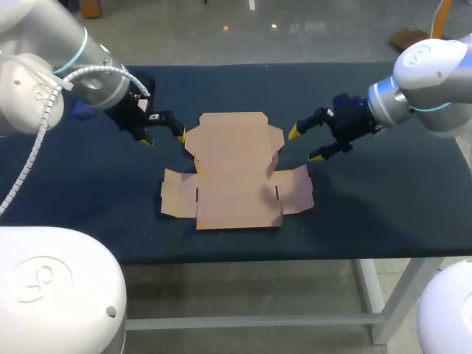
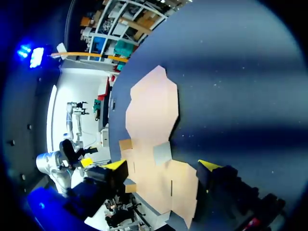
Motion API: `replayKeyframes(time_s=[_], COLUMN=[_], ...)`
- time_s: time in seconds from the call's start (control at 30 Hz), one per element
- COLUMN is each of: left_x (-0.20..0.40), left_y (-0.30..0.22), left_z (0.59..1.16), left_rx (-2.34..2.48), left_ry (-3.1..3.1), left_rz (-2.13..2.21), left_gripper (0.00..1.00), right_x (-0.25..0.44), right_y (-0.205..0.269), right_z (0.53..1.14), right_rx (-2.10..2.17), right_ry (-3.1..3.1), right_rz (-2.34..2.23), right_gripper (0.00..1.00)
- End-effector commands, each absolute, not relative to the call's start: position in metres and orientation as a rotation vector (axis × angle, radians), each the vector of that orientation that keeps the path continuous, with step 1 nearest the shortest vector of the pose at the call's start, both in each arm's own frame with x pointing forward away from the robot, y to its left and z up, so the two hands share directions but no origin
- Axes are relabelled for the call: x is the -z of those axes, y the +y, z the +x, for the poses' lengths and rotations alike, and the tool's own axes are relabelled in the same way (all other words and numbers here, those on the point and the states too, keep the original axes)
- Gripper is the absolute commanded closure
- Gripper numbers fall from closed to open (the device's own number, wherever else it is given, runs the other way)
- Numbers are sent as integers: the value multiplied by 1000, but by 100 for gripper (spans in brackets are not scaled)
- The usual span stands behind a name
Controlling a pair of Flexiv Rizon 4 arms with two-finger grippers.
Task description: Assemble the packaging by folding the flat box into shape, placing the metal phone stand inside, and closing the box properly
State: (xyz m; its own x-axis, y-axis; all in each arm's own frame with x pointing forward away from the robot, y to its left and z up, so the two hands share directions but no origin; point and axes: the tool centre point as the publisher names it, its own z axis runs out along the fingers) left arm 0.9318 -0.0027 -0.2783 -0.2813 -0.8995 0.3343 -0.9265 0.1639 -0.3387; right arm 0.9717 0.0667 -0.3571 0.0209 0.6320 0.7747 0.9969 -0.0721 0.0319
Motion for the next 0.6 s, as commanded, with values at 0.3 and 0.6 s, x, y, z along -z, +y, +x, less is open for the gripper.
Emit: replayKeyframes(time_s=[0.3,0.6], left_x=[281,283], left_y=[-13,-14], left_z=[949,952], left_rx=[-812,-835], left_ry=[-2339,-2318], left_rz=[1777,1765], left_gripper=[0,0], right_x=[381,389], right_y=[78,86], right_z=[1007,1024], right_rx=[938,973], right_ry=[-1711,-1676], right_rz=[-1736,-1719], right_gripper=[0,18])
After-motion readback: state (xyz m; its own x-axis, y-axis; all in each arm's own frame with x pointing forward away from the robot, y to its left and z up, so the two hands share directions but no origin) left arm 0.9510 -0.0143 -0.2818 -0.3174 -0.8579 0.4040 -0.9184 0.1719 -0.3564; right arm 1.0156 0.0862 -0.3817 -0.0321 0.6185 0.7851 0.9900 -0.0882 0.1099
